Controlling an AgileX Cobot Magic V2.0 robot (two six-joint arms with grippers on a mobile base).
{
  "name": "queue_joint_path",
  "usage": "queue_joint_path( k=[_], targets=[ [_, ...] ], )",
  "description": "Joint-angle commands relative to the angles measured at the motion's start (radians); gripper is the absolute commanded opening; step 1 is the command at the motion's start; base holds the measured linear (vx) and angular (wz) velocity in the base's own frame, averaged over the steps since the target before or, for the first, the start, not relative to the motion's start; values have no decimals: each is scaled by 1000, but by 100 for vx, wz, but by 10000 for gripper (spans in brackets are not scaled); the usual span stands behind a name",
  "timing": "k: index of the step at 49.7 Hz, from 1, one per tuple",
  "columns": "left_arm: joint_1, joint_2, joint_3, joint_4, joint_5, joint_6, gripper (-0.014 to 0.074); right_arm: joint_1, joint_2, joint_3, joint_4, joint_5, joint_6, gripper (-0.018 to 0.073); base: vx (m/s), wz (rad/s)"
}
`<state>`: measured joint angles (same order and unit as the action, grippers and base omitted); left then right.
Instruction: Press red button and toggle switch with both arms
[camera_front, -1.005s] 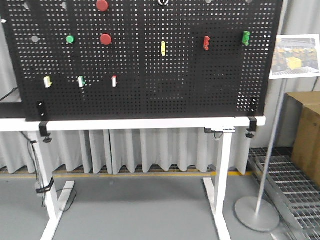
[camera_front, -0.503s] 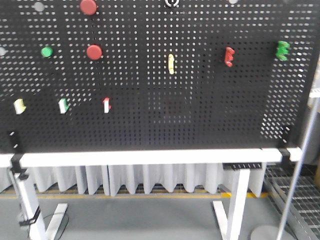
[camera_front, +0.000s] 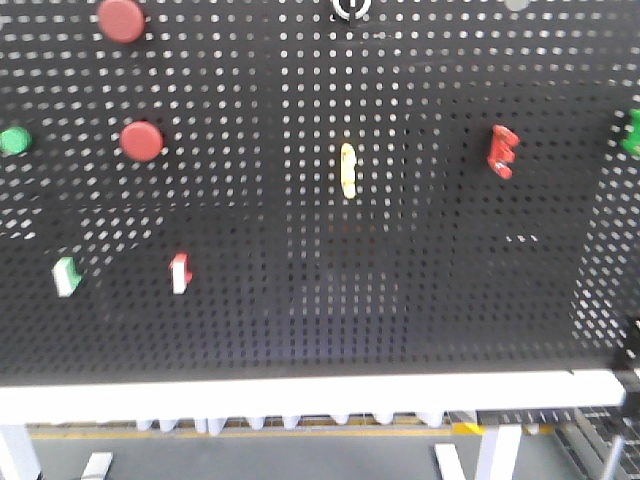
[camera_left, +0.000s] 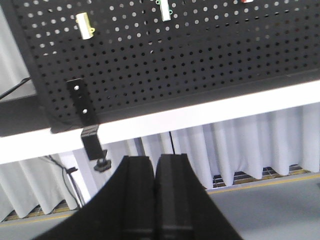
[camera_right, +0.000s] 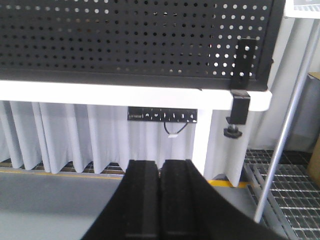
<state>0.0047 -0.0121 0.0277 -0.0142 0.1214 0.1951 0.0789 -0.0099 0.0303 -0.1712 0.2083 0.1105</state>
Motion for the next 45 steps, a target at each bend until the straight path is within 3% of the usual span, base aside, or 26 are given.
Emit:
queue_joint_path(
  k=[1,45],
  targets=[
    [3,5,28,-7,-79,-4,1,-3,-12,11,-4,-82,-3,-3,27,-1],
    [3,5,28,-7,-79,-4,1,-3,-12,11,-4,-86,-3,-3,12,0]
  ],
)
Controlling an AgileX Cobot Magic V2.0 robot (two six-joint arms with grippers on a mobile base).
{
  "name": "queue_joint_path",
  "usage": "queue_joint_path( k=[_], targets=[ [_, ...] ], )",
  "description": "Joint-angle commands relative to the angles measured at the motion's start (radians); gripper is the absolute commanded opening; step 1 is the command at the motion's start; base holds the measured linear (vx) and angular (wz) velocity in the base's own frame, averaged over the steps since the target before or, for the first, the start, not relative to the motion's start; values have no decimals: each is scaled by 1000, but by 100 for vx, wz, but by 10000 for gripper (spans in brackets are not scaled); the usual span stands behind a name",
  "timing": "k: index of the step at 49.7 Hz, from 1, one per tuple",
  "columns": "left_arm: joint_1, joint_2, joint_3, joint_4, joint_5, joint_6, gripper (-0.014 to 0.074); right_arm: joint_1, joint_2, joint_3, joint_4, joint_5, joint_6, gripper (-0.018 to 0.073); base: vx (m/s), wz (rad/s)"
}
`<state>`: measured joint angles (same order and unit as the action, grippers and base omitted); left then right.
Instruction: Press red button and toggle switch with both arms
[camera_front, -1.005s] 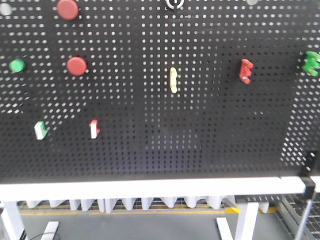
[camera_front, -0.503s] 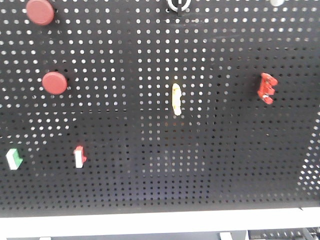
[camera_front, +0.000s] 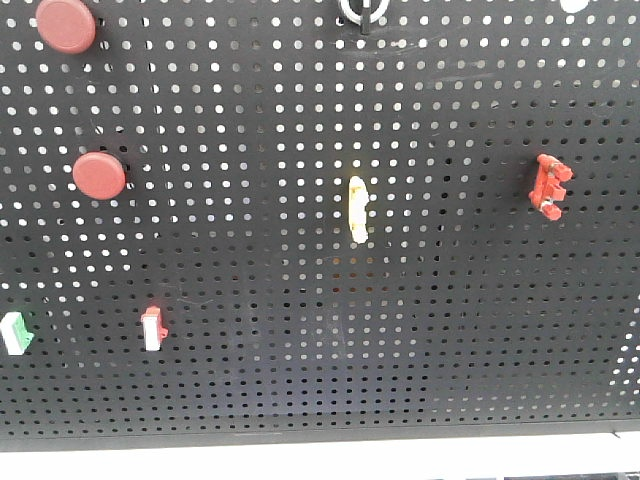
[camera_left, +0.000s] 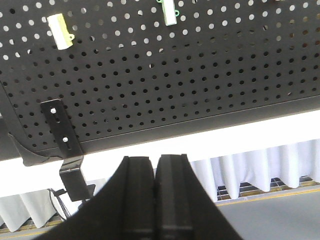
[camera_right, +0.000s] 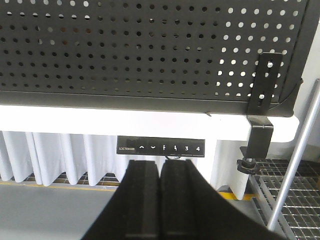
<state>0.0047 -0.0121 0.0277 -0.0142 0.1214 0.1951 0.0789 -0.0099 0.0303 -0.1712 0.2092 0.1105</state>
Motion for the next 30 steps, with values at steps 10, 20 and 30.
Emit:
queue_joint_path(
  k=[10,20,30],
  targets=[
    [3,5,28,-7,-79,-4,1,-3,-12,11,-12,-90,-20,-3,0,0],
    [3,5,28,-7,-79,-4,1,-3,-12,11,-10,-90,-22,-3,0,0],
    [3,5,26,-7,-106,-4,1,-3,-12,11,-1,-100,-21,-3,0,0]
  ],
)
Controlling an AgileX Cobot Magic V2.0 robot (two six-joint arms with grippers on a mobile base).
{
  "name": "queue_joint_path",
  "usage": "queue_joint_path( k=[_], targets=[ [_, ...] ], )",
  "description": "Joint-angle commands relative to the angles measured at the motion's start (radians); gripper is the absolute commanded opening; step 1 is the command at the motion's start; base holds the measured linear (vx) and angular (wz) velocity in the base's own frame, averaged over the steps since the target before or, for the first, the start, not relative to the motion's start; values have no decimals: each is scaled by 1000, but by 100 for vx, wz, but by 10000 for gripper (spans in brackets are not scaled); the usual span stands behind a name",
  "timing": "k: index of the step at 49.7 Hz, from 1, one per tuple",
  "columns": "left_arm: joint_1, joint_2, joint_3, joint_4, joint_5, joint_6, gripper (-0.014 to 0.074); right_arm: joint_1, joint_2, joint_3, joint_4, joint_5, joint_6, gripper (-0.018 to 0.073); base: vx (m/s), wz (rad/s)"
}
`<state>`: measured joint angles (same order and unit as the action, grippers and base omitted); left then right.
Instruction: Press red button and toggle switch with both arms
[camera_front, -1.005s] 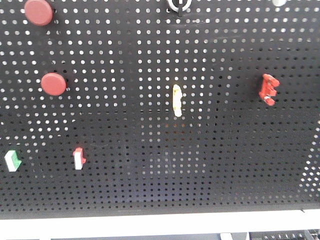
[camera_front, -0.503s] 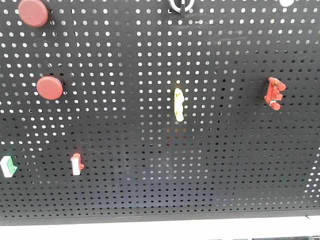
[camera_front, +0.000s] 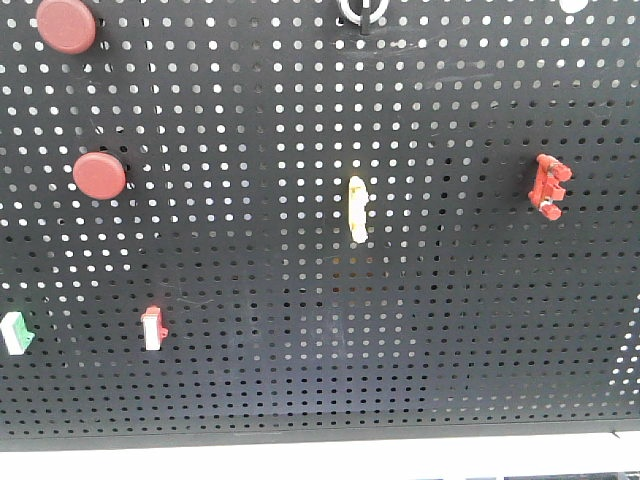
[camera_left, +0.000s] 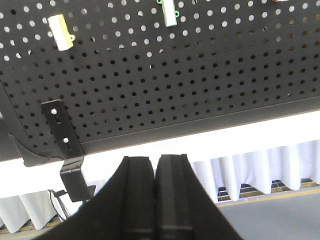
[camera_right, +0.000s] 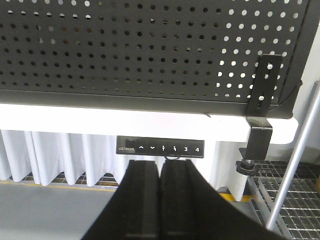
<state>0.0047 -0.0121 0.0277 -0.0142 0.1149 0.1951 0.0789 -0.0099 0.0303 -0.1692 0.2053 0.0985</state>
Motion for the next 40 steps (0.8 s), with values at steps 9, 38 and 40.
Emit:
queue_joint_path(
  k=[9,38,40],
  targets=[
    [3,5,26,-7,-180,-4,1,-3,-12,11,-6,-150,-10,-3,0,0],
    [3,177,-651,1,-130,-151,1,-3,309,-709,4,-145,18,-3,0,0],
    [3,218,-710,1,-133,-151,1,-3,350,-749,4,-154,18,-3,0,0]
  ],
)
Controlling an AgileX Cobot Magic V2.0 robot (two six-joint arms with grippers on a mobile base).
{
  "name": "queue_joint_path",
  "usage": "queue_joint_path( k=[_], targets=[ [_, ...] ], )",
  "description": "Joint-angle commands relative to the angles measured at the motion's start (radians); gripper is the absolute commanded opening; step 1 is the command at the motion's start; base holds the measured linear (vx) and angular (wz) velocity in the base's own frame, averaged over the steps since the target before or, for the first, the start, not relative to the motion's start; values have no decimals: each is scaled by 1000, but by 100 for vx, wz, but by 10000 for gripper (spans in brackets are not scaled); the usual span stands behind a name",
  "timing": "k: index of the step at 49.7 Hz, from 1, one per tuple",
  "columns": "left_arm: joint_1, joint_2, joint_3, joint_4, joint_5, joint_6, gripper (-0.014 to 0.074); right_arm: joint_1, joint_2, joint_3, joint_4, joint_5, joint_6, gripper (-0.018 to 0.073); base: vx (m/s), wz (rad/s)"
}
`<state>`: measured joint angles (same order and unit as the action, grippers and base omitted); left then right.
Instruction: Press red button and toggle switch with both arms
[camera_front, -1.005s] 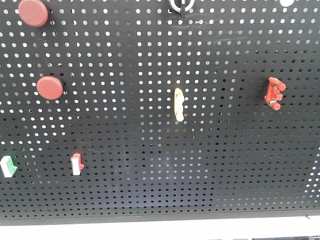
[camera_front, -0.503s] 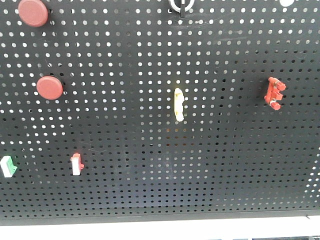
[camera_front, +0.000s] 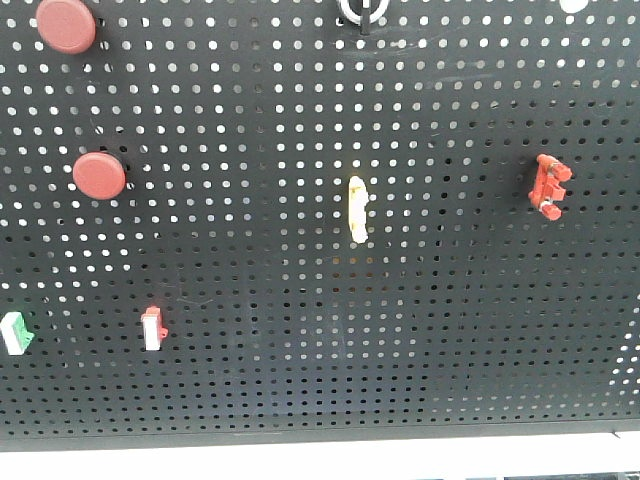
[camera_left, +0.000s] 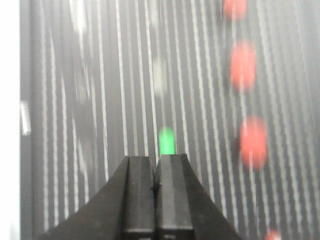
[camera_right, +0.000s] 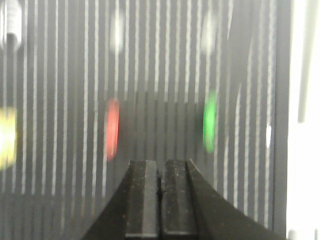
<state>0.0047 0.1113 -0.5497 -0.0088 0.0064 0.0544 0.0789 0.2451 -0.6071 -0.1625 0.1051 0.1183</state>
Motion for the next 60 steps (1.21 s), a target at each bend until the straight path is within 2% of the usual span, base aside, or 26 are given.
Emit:
queue_joint_path(
  k=[1,10,14,24,34,43,52,60],
  targets=[
    [3,111,-166,-4,-26,-10,1,-3,118,-132,-3,-58,-2,-3,0,0],
    [3,297,-338,-5,-21,-11,1,-3,281,-203,-17,-171,-3,-3,0,0],
    [3,356,-350,-5,-17,-12,1,-3,331,-203,-17,-218,-3,-3,0,0],
    [3,494,-350,-8,82,-15,1,-3,409,-203,-16,-271,-2,-3,0,0],
    [-11,591,-361,-84,1,-13,1,-3,425,-203,-13,-278,24,-3,0,0],
    [-120,669,-447,-83,-25,69,1,-3,425,-203,-13,-277,24,-3,0,0],
    [-255,786,-576,-83,-25,72,1,-3,427,-203,-13,-277,24,-3,0,0],
    [-317,876,-675,-83,-25,72,1,-3,427,-203,-13,-275,24,-3,0,0]
  ],
)
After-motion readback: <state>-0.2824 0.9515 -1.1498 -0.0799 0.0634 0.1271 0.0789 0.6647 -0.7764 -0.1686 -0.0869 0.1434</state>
